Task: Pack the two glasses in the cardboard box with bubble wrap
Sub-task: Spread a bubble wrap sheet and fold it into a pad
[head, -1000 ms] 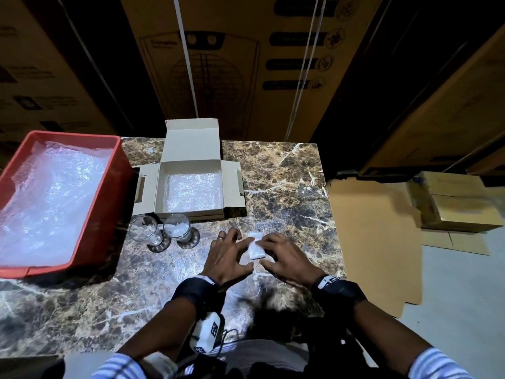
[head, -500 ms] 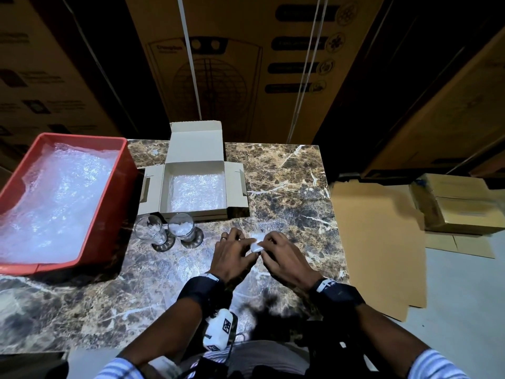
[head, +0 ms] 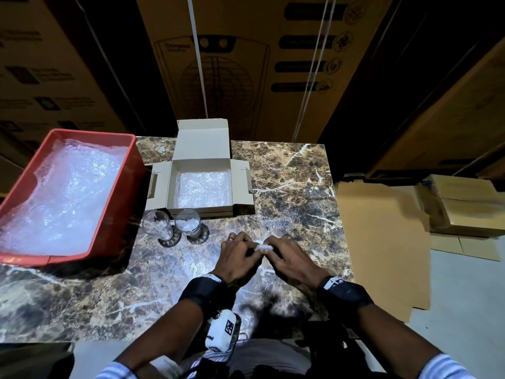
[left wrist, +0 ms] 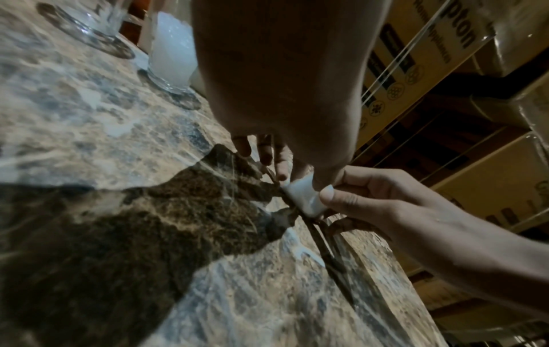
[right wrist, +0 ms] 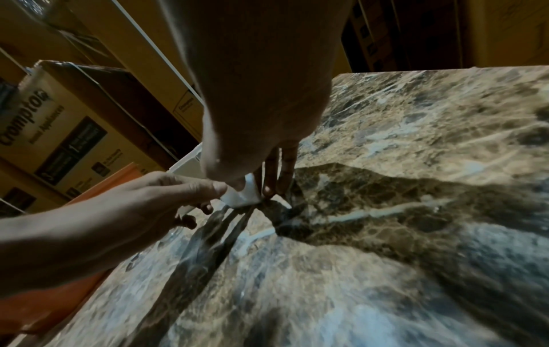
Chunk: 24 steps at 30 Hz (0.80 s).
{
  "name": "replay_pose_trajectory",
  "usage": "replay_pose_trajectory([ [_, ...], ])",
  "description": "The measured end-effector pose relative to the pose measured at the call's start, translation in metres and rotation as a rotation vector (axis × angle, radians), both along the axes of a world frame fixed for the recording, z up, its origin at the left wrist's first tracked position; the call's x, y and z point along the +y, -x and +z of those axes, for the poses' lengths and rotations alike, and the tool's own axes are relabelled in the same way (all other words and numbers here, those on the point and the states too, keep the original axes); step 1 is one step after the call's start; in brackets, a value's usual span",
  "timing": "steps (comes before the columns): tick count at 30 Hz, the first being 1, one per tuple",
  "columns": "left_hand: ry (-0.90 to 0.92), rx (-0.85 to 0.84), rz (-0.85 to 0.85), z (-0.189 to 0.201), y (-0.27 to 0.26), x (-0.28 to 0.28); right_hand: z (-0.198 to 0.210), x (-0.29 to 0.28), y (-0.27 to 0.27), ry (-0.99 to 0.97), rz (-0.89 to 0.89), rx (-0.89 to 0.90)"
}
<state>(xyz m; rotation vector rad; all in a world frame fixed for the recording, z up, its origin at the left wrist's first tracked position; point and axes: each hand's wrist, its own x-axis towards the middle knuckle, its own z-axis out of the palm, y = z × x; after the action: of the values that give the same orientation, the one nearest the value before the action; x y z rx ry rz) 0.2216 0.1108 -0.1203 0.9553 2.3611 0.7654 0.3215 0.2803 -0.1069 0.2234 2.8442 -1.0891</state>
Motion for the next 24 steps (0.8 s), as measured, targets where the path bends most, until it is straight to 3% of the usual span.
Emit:
replay_pose_trajectory([
  [6,-0.210,-0.084,0.161,-0.004,0.002,0.004,-0.002,0.004,0.020,0.013,-0.027,-0.090],
  [14,-0.098,-0.108,0.259,-0.009,0.008,0.004,0.000,-0.011,0.032,-0.166,-0.174,-0.156],
  [19,-0.067,-0.011,0.225,-0.006,0.007,0.007,0.003,-0.016,0.025,-0.411,-0.120,-0.091],
  [24,-0.012,0.054,0.203,-0.010,0.007,0.010,-0.005,-0.016,0.022,-0.393,-0.052,-0.048],
])
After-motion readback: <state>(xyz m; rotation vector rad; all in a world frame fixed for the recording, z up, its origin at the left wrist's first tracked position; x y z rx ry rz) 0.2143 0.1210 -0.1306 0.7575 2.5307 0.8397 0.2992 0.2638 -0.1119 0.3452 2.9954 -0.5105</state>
